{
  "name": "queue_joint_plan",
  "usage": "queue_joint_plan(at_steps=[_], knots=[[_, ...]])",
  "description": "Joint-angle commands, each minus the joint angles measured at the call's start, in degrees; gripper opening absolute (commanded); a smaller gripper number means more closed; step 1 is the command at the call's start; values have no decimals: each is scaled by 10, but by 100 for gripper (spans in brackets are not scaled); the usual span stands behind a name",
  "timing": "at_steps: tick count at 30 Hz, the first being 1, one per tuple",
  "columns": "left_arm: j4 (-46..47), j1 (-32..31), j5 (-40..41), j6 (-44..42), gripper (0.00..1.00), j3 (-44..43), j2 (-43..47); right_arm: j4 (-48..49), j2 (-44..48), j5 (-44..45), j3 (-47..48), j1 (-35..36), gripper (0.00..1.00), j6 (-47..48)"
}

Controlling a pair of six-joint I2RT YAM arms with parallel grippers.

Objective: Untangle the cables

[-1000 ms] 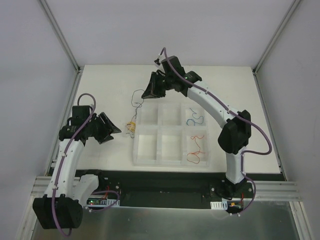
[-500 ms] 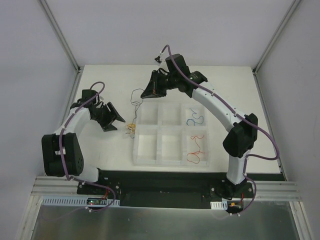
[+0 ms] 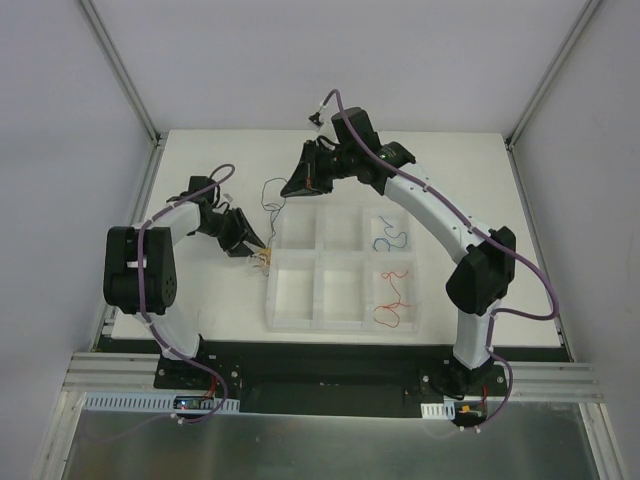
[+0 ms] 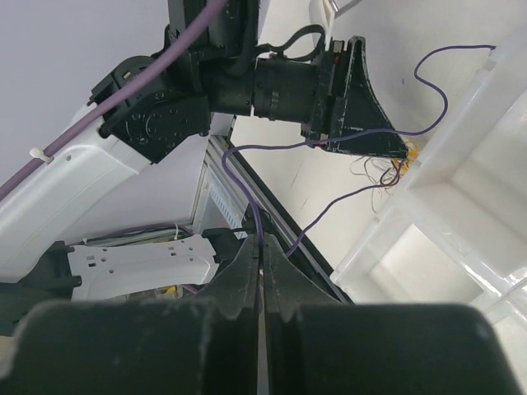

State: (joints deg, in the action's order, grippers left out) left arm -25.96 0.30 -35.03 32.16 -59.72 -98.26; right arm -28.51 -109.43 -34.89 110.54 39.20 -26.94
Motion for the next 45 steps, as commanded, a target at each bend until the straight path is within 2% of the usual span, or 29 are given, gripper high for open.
queue_joint_plan(at_steps=[1, 6, 8, 12, 17, 20, 24, 28, 33, 38, 42, 44, 45], knots=[[15, -18, -16, -2, 32, 22, -10, 23, 18, -13, 19, -1, 0, -9], [6, -13, 48, -5, 0, 32, 61, 22, 22, -10, 20, -1, 0, -8], [-11, -9, 87, -3, 0, 28, 111, 21, 25, -4, 22, -2, 0, -7], [-64, -9, 216, 0, 0, 2, 234, -5, 35, 51, 42, -3, 0, 11], [-145, -9, 335, 0, 0, -50, 360, -61, 66, 235, 41, -10, 0, 20], [-196, -9, 419, 10, 0, -84, 437, -73, 81, 302, 25, -24, 0, 0], [-238, -9, 529, 6, 0, -133, 533, -81, 83, 316, 19, -66, 0, -23], [-262, -9, 629, -18, 0, -181, 613, -71, 73, 286, 36, -117, 0, -22], [-308, -9, 685, -42, 0, -231, 646, -73, 27, 213, 128, -133, 0, 11], [-367, -9, 725, -51, 0, -277, 635, -103, 22, 234, 188, -147, 0, 59], [-389, -9, 731, -64, 0, -279, 615, -119, 29, 233, 228, -163, 0, 70], [-415, -9, 752, -47, 0, -307, 601, -121, 33, 238, 232, -183, 0, 64], [-416, -8, 772, -67, 0, -323, 596, -121, 33, 236, 233, -198, 0, 51]])
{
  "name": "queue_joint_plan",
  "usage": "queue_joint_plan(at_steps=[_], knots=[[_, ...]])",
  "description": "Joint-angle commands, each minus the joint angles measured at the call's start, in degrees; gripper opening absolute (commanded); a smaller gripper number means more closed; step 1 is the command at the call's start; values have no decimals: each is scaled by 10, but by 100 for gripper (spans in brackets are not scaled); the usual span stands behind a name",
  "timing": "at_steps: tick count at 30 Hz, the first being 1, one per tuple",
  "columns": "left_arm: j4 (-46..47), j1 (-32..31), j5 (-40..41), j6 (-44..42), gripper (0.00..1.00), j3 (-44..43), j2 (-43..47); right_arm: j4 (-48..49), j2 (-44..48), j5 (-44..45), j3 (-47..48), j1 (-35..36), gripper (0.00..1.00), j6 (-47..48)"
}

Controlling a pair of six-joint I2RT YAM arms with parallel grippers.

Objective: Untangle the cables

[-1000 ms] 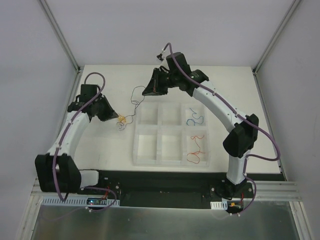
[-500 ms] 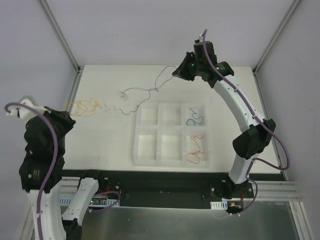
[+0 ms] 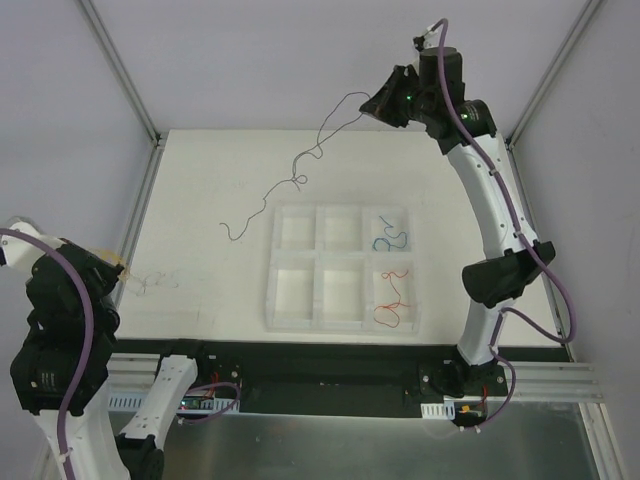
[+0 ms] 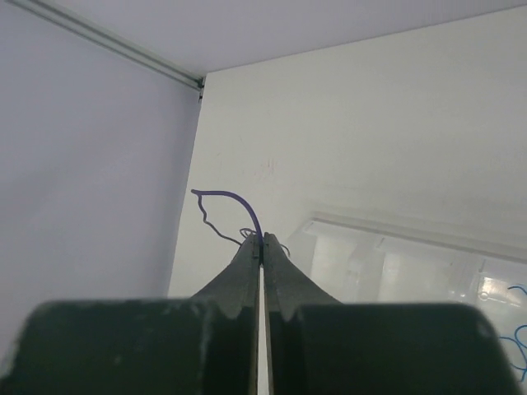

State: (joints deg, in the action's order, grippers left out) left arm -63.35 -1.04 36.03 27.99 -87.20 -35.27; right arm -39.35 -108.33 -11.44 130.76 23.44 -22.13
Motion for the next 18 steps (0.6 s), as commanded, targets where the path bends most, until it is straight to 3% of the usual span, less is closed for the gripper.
queue_joint_plan(at_steps=[1, 3, 6, 13, 18], knots=[[-41, 4, 93, -47, 0, -61, -38, -12, 23, -2, 34, -57, 0, -7], [-29, 4, 171, -102, 0, -77, -42, -11, 25, 0, 42, -79, 0, -15], [2, 2, 193, -158, 0, -79, -34, 1, 22, 2, 51, -110, 0, -17], [-31, 1, 161, -89, 0, -46, -40, 25, -9, -51, 56, -211, 0, -80], [-29, 1, 175, -93, 0, -31, -67, 38, -21, -77, 61, -258, 0, -84]])
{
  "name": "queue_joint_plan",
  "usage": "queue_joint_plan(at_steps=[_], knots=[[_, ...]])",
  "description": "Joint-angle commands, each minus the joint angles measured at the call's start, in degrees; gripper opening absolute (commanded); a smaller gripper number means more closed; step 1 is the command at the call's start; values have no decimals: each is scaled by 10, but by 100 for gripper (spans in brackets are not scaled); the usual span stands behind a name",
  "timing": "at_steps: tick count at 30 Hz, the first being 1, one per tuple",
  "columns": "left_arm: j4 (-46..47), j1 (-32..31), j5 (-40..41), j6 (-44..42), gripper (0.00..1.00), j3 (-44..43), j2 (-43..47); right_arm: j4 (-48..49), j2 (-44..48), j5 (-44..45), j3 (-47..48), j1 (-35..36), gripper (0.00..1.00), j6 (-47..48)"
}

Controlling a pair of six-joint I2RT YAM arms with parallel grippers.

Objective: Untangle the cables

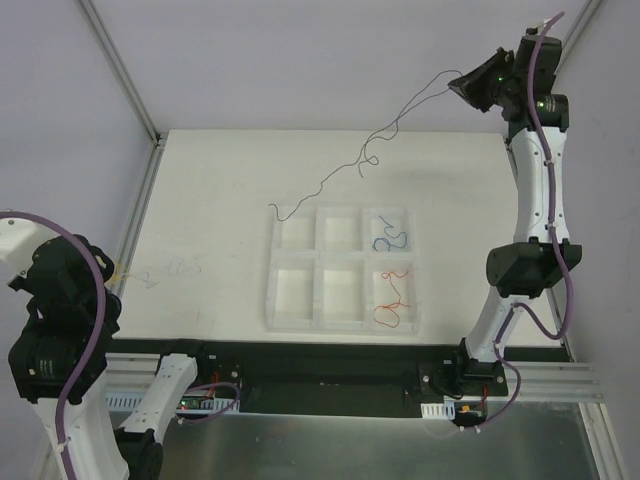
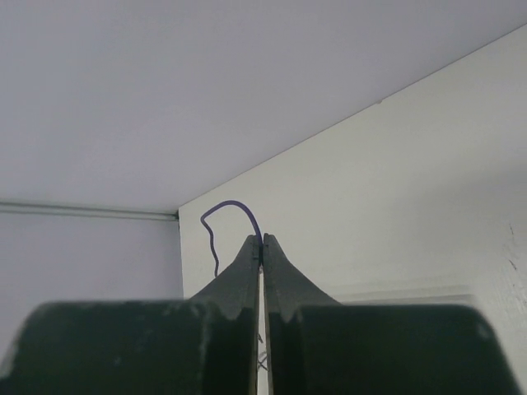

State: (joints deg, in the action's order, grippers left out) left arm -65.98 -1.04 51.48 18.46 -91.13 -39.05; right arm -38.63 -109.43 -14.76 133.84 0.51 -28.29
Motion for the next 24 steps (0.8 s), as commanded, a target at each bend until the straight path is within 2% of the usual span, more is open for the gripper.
queue_joint_plan(at_steps=[1, 5, 12, 17, 24], knots=[[1, 1, 28, 0, 0, 10, -33, 32, -17, -53, 31, -41, 1, -26], [12, 1, 49, -13, 0, 29, -38, 37, -44, -88, 36, -87, 0, -38], [20, 1, 85, -42, 0, 29, -41, 45, -63, -77, 36, -143, 0, -5], [34, 1, 117, -81, 0, 23, -40, 55, -104, -86, 48, -183, 0, -12], [19, 1, 139, -87, 0, 25, -45, 80, -153, -105, 62, -218, 0, -15]])
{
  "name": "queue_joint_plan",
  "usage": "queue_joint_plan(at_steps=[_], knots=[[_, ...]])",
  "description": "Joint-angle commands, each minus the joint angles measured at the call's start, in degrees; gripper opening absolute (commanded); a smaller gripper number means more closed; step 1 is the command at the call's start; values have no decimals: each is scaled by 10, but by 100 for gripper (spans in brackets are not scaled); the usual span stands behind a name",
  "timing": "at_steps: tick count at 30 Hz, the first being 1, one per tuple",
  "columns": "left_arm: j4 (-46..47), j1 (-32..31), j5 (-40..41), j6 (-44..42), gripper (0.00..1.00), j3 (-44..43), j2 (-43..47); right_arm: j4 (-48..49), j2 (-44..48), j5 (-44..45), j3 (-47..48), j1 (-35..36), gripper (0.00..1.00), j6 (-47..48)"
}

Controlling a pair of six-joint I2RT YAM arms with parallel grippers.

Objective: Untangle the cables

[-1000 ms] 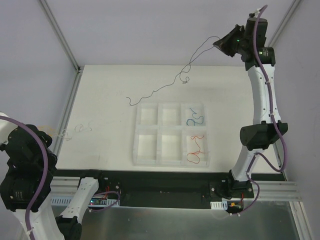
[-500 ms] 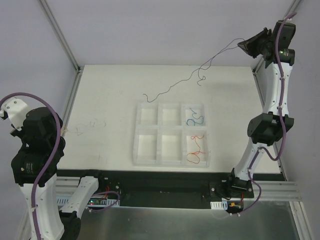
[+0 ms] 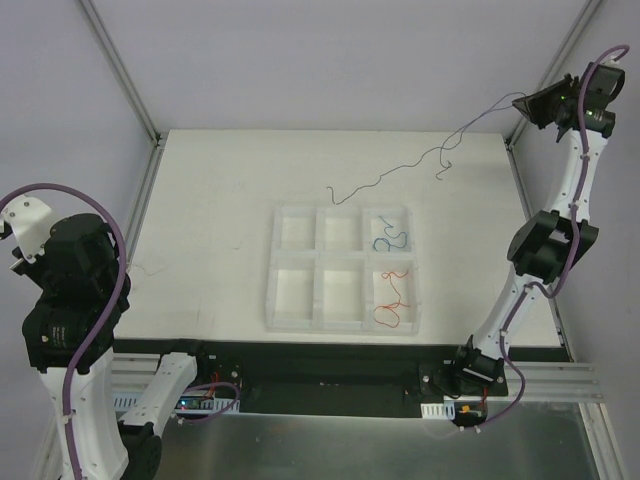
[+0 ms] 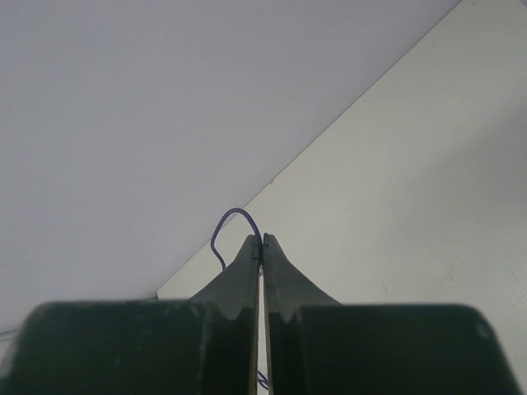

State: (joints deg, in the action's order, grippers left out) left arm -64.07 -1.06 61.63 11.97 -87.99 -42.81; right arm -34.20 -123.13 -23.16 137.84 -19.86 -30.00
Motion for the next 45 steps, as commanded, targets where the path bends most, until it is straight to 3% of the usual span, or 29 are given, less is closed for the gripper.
queue_joint_plan(at_steps=[1, 6, 8, 11, 15, 18, 22, 24, 25, 27, 29, 31, 35, 38, 45], knots=[[-3, 2, 42, -22, 0, -5, -8, 40, -21, -26, 23, -13, 0, 6], [-11, 3, -17, -1, 0, 1, -32, 52, -33, -73, 16, 8, 0, 7], [-11, 4, -133, 20, 0, 16, -63, 47, -14, -92, -12, 21, 0, 2], [-13, 6, -205, 94, 0, 81, -132, 26, 27, -115, -37, 55, 0, 13], [1, 68, -293, 197, 0, 184, -230, 42, 69, -113, -62, 90, 0, -35], [46, 70, -322, 230, 0, 229, -301, 51, 96, -111, -70, 116, 0, -55], [81, 71, -359, 241, 0, 223, -365, 36, 130, -108, -95, 163, 0, -60], [81, 70, -391, 241, 27, 198, -373, 33, 155, -109, -118, 188, 0, -58], [81, 71, -407, 243, 52, 187, -369, 29, 166, -106, -128, 198, 0, -53], [80, 71, -444, 244, 86, 168, -353, 26, 191, -106, -150, 217, 0, -52], [80, 71, -495, 249, 99, 154, -327, 12, 214, -109, -153, 231, 0, -49], [89, 70, -557, 254, 98, 150, -300, -8, 236, -105, -147, 242, 0, -42], [156, 67, -669, 228, 83, 190, -248, -10, 270, -114, -149, 256, 0, -67], [283, 60, -819, 171, 74, 242, -207, -6, 283, -129, -135, 260, 0, -90], [511, -61, -963, 73, 77, 299, -213, 41, 313, -172, -122, 264, 0, -174]])
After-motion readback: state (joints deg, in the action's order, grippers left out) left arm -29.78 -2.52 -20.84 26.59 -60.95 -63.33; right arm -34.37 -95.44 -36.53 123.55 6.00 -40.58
